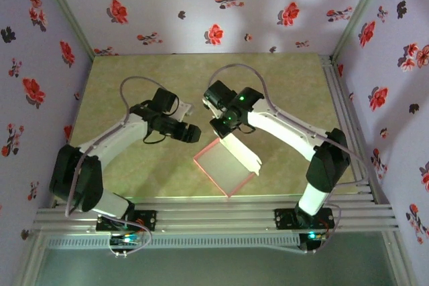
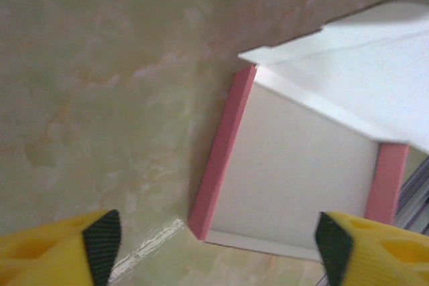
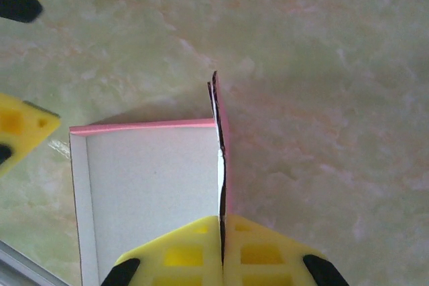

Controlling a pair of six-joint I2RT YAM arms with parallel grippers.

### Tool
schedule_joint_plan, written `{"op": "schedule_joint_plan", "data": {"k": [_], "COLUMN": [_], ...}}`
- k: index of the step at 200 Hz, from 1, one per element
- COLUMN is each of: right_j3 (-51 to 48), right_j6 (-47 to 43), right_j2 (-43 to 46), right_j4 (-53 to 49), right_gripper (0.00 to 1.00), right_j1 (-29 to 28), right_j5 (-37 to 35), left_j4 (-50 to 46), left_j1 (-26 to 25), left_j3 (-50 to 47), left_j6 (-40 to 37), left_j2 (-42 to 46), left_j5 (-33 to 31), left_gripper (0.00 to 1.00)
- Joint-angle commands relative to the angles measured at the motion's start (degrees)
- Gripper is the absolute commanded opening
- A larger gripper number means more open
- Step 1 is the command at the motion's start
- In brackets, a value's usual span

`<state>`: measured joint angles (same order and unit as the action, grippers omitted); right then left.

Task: Fold the paper box

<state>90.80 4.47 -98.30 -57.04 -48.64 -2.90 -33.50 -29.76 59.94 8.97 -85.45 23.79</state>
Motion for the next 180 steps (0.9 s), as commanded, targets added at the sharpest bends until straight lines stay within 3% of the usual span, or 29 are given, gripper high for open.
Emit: {"op": "schedule_joint_plan", "data": {"k": [1,49,96,114,160,180], "right_j3": [2.0,2.6,0.9,0.2,-0.9,-1.2], "right_j6": [-8.6,-12.6,-12.8,-12.7,-12.3,-12.0], "right_j2": [-1.0,-1.5,-1.2,-0.7,0.0,0.2], "right_j4": [-1.5,-1.8,-0.2,0.4,1.4,1.8], "right_gripper": [0.05,0.07,0.05,0.05,0.04,0.03], "right_j1": [0.9,1.8,1.9,1.8,1.9,1.9], "right_j5": [4.9,6.9,7.1,7.0,5.4,5.4], "left_j4": [-2.2,3.3,15.3,18.9,22.9,27.0], "left_j1": [-1.6,-4.1,-4.2,-4.2,-4.7,-4.7], "left_j3": [0.7,-1.5,-6.1,-7.0,-9.8,-12.0], "left_j6": [-2.1,1.7,12.4,16.0,20.5,22.8], "left_j2": [-2.7,-6.1,-7.5,-8.2,-6.5,-5.6], "left_j5": [-0.9,0.3,1.5,2.3,2.6,5.1], "left_gripper": [0.75,0.65,0.31,0.26,0.0,0.0]}}
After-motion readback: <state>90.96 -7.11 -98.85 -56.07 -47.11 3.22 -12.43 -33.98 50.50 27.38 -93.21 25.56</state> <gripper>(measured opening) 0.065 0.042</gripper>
